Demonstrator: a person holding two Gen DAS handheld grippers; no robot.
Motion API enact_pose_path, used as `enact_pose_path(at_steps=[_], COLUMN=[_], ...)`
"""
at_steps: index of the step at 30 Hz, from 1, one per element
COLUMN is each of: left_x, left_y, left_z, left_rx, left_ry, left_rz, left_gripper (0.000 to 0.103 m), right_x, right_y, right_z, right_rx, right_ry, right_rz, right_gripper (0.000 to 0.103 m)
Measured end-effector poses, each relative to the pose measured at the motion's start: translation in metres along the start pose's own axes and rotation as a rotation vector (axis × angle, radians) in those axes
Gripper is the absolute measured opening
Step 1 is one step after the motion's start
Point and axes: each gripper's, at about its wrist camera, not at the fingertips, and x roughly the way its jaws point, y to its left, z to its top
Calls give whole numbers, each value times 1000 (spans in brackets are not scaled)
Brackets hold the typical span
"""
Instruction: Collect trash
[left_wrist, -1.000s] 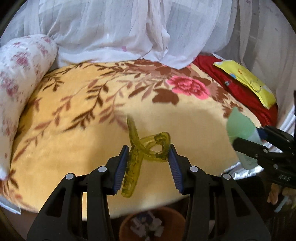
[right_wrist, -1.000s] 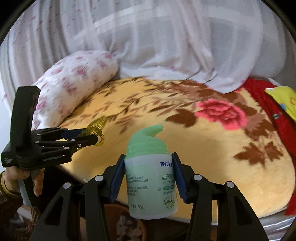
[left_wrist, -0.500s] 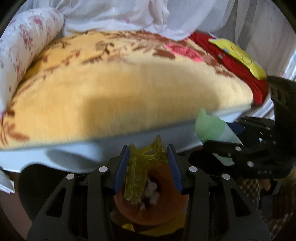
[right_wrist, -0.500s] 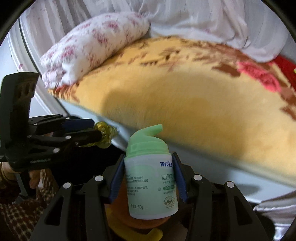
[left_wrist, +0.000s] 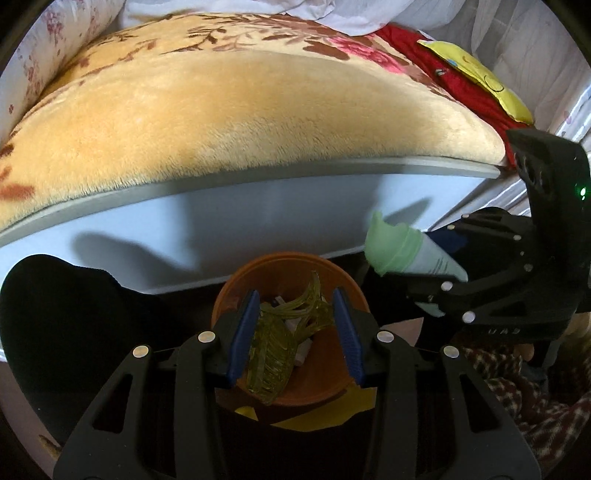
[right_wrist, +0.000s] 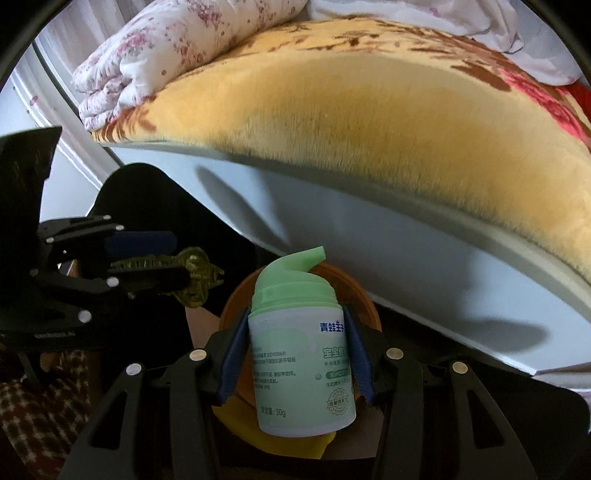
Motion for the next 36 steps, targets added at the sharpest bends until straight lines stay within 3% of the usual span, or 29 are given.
enact_pose_path(at_steps=[4,6,7,9,12,19,22,30,36], left_x=[1,2,3,2,-4,-29,-40,-61,-83], left_y=[0,-1,0,1,2,7,5,6,6], left_z=[0,1,0,2,5,18,30,69,93], left_rx=[8,16,11,7,9,-21,-29,-50,-32], left_ry=[8,23,32,42,10,-121,-189,-304,-428], left_rz=[0,2,5,43,74,106,132,191,291], left_gripper=[41,42,45,69,73,80,88,90,90], right_x=[8,10,9,4,-1,-16,-29,-82,-115], right_y=[1,1,0,-1,-4,-14,-16,-19,-31], right_z=[-3,-4,-4,-3,0,5,11,46,74], right_rx=[-4,7,13,17,27,55,55,44,52], right_ry=[47,54,49,27,0,-81,-140,-386,-511], right_rz=[1,3,-9,-26,-42,-91,-106,-195,-289], right_gripper=[50,76,79,83,89,93,94,98,98])
